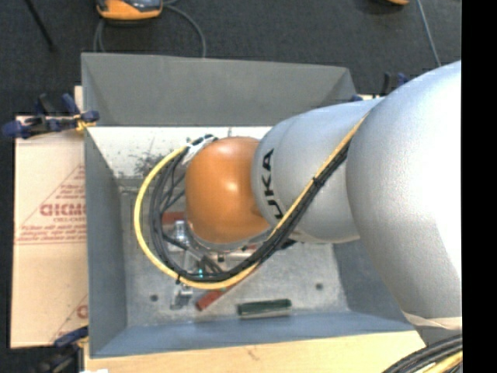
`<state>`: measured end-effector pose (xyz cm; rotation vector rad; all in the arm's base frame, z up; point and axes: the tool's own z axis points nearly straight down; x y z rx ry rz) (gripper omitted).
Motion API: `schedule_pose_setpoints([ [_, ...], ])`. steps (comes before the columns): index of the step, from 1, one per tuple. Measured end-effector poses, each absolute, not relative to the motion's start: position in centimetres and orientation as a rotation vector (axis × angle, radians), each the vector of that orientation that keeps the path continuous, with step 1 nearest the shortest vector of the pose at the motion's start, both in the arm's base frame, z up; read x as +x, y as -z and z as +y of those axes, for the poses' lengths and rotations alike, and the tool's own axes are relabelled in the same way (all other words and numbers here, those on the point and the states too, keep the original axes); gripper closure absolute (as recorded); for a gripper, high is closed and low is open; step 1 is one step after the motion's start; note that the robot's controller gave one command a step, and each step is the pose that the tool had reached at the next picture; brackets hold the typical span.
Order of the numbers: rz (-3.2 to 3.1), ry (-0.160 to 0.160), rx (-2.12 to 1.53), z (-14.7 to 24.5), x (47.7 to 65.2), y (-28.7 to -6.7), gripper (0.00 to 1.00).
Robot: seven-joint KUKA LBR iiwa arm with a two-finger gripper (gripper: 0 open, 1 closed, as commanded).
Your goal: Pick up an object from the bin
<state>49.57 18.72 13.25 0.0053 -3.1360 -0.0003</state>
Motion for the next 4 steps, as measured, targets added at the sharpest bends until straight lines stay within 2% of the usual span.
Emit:
schedule_pose_setpoints([
  [1, -3.143, 0.003, 0.001, 18.7, 49.8, -13.6, 0.0],
  [2, -3.144, 0.005, 0.144, 16.0, 49.1, -12.0, 0.0],
  [3, -3.135, -0.001, 0.249, 11.6, 49.4, -8.2, 0.0],
  [4, -3.075, 0.002, 0.663, 10.7, 47.8, -8.1, 1.0],
])
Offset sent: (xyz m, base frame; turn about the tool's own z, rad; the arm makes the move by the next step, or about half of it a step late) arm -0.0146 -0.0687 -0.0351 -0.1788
